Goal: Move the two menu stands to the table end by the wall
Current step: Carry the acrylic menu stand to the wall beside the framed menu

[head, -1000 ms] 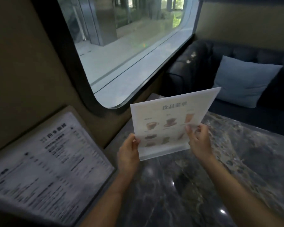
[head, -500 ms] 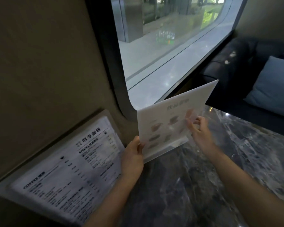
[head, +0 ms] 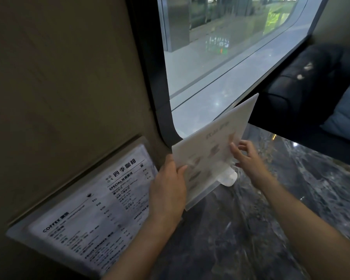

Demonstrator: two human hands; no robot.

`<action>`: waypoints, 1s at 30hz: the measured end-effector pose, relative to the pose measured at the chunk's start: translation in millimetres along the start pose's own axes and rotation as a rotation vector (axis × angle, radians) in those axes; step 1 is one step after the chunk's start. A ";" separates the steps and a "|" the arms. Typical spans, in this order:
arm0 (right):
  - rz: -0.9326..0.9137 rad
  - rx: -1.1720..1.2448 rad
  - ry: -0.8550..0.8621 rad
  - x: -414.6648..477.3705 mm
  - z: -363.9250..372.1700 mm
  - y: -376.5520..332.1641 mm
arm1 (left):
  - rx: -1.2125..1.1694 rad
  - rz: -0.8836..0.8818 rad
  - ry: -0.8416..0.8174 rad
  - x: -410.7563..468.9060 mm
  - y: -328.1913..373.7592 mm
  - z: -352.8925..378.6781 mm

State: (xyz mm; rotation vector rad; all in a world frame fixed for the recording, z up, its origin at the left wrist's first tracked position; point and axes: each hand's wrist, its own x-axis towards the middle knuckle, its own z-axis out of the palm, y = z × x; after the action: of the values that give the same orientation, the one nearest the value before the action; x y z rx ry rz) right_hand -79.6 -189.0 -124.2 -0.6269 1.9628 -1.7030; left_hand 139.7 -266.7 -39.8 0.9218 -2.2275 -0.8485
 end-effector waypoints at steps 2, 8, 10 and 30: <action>0.006 0.007 -0.039 1.3 1.9 -2.7 | -0.019 0.057 0.099 5.5 11.8 -14.7; 0.008 0.035 -0.104 13.1 20.9 -7.0 | -0.038 0.055 0.198 23.8 11.1 -38.1; 0.008 0.059 -0.115 17.1 26.4 -7.6 | -0.026 0.065 0.187 25.6 9.2 -38.9; 0.054 -0.003 -0.284 29.1 36.0 -7.7 | 0.102 0.147 0.275 33.5 -1.2 -35.1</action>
State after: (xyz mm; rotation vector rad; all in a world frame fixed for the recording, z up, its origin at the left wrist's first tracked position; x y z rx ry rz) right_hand -80.1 -235.9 -122.5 -0.7638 1.7669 -1.4877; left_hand 144.9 -304.4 -9.7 0.8528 -2.0828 -0.5121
